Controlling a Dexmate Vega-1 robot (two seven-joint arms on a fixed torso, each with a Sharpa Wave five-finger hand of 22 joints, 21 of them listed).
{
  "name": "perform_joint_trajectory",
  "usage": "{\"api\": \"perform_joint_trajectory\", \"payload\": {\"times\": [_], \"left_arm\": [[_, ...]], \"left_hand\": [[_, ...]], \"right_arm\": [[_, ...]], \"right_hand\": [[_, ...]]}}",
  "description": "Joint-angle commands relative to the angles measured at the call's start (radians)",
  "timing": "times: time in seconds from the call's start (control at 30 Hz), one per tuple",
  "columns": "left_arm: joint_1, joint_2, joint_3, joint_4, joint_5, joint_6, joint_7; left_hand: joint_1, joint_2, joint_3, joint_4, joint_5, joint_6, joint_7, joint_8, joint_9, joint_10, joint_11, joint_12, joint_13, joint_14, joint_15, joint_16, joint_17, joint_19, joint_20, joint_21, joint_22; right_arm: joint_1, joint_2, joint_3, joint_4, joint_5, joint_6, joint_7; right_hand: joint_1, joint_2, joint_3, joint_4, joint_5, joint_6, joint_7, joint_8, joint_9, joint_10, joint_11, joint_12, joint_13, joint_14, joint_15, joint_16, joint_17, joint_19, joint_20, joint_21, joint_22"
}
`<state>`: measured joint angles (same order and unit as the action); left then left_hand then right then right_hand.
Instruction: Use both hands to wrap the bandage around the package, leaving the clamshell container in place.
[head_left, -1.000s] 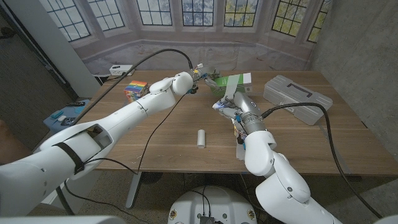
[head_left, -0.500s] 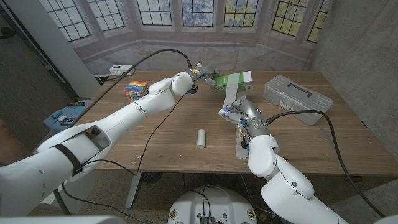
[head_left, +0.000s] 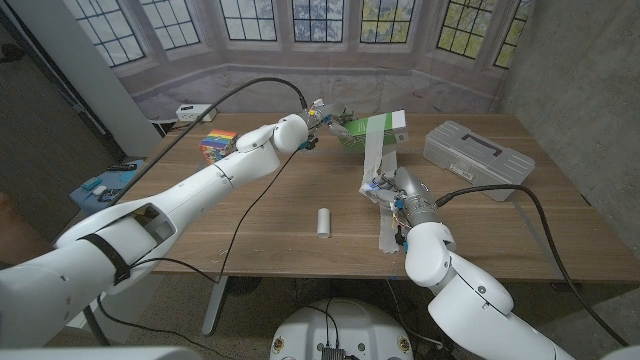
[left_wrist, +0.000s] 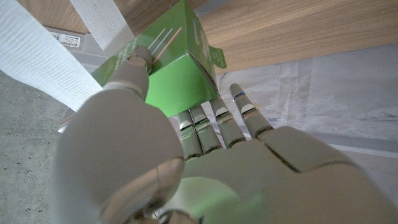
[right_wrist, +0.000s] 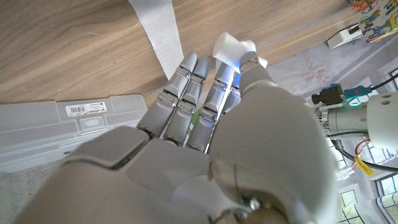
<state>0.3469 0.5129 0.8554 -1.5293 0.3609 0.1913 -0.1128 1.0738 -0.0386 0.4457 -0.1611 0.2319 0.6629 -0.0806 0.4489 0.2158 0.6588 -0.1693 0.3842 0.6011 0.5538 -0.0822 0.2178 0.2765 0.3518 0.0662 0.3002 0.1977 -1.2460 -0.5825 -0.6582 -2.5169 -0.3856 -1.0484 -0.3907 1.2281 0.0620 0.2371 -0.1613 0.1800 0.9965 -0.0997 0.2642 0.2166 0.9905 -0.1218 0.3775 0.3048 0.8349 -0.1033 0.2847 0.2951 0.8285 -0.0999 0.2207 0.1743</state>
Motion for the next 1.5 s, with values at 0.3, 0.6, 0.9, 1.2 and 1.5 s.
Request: {"api": "perform_joint_trajectory", "payload": {"times": [0.3,0.6,0.9,1.2,1.5], "left_arm": [[0.028,0.016,-0.032,-0.041,-0.049,-0.022,0.005],[0.056,0.039,-0.051,-0.085,-0.075,-0.037,0.0],[0.08,0.045,-0.066,-0.102,-0.109,-0.055,-0.002],[0.091,0.061,-0.072,-0.131,-0.116,-0.049,-0.019],[0.104,0.075,-0.079,-0.16,-0.117,-0.043,-0.023]], "left_hand": [[-0.06,0.074,0.007,0.011,0.005,0.057,0.041,0.144,0.001,0.001,0.01,0.001,0.004,0.003,0.003,-0.001,0.003,-0.003,0.008,0.007,0.004],[-0.063,0.075,0.006,0.012,0.005,0.058,0.042,0.144,0.001,0.003,0.007,0.001,0.005,0.003,0.005,0.0,0.004,-0.004,0.008,0.007,0.004],[-0.065,0.076,0.007,0.011,0.006,0.06,0.044,0.143,0.001,0.004,0.008,0.001,0.006,0.004,0.006,0.0,0.004,-0.004,0.008,0.007,0.004],[-0.067,0.079,0.005,0.012,0.007,0.058,0.045,0.142,0.001,0.002,0.01,0.0,0.007,0.003,0.008,0.001,0.006,-0.005,0.01,0.007,0.004],[-0.07,0.079,0.005,0.012,0.008,0.058,0.045,0.141,0.001,0.001,0.014,0.0,0.007,0.003,0.008,0.001,0.006,-0.006,0.012,0.006,0.005]], "right_arm": [[0.017,-0.061,0.025,0.035,0.184,-0.036,-0.106],[0.049,-0.089,0.01,0.058,0.23,-0.067,-0.139],[0.077,-0.114,0.004,0.085,0.261,-0.067,-0.169],[0.108,-0.133,0.024,0.139,0.291,-0.043,-0.184],[0.127,-0.142,0.026,0.178,0.314,-0.037,-0.192]], "right_hand": [[0.012,0.002,0.0,0.002,0.006,0.009,0.0,-0.005,0.006,0.01,0.002,0.009,0.008,0.014,-0.126,-0.004,0.002,0.011,-0.022,0.001,0.005],[0.011,0.002,-0.002,0.003,0.005,0.008,0.0,-0.006,0.006,0.01,0.002,0.009,0.009,0.015,-0.125,-0.005,0.002,0.011,-0.022,0.001,0.005],[0.011,0.003,-0.003,0.004,0.005,0.009,0.0,-0.006,0.006,0.012,0.001,0.009,0.01,0.017,-0.126,-0.005,0.002,0.011,-0.022,0.001,0.005],[0.011,0.004,-0.003,0.004,0.005,0.01,-0.001,-0.007,0.006,0.013,0.0,0.009,0.01,0.018,-0.127,-0.006,0.003,0.012,-0.022,0.001,0.005],[0.012,0.004,-0.004,0.003,0.005,0.011,-0.002,-0.007,0.006,0.011,0.001,0.009,0.011,0.019,-0.128,-0.006,0.003,0.012,-0.023,0.001,0.005]]}}
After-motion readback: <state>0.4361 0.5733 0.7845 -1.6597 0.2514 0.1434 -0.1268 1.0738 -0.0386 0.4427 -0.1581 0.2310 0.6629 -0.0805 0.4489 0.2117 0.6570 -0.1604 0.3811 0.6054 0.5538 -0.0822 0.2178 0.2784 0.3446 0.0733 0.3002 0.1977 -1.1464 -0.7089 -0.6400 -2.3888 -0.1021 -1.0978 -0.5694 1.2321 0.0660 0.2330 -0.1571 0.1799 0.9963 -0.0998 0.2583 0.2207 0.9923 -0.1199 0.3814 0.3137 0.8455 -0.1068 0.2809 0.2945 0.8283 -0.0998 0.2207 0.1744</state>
